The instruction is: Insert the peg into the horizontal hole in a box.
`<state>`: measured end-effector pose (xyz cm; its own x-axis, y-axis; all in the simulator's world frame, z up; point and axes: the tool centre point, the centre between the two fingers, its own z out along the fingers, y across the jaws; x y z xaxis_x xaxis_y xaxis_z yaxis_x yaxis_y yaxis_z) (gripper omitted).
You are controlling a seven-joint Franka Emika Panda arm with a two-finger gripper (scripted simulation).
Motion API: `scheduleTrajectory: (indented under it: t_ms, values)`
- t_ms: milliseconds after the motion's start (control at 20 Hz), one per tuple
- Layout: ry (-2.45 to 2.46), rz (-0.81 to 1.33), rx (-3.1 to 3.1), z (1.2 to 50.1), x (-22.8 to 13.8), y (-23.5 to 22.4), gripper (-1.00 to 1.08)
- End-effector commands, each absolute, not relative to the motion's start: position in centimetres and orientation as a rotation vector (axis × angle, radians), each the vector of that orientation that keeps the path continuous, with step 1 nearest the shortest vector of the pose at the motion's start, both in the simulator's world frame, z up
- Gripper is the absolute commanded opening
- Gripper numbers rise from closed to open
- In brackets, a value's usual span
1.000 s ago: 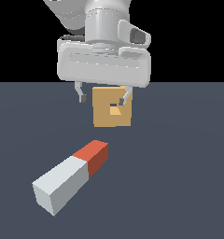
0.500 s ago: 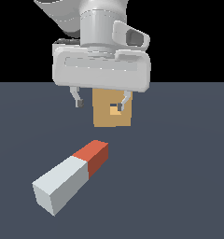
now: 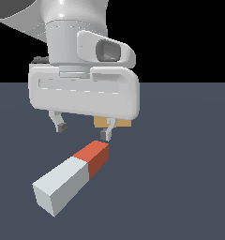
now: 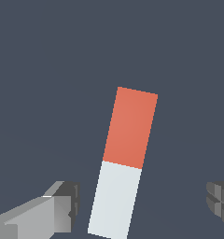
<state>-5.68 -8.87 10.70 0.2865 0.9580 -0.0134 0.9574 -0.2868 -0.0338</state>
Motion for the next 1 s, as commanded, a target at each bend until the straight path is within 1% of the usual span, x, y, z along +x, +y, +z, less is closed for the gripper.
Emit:
scheduleTrajectory:
  t_ms: [0, 450, 950]
  values:
    - [-1.783, 0.034, -2.572, 9.7, -6.7, -10.4, 1.00]
    - [-1.618, 0.005, -2.693, 7.5, -9.1, -13.2, 1.00]
    - [-1.607, 0.003, -2.699, 6.5, -9.3, -13.3, 1.00]
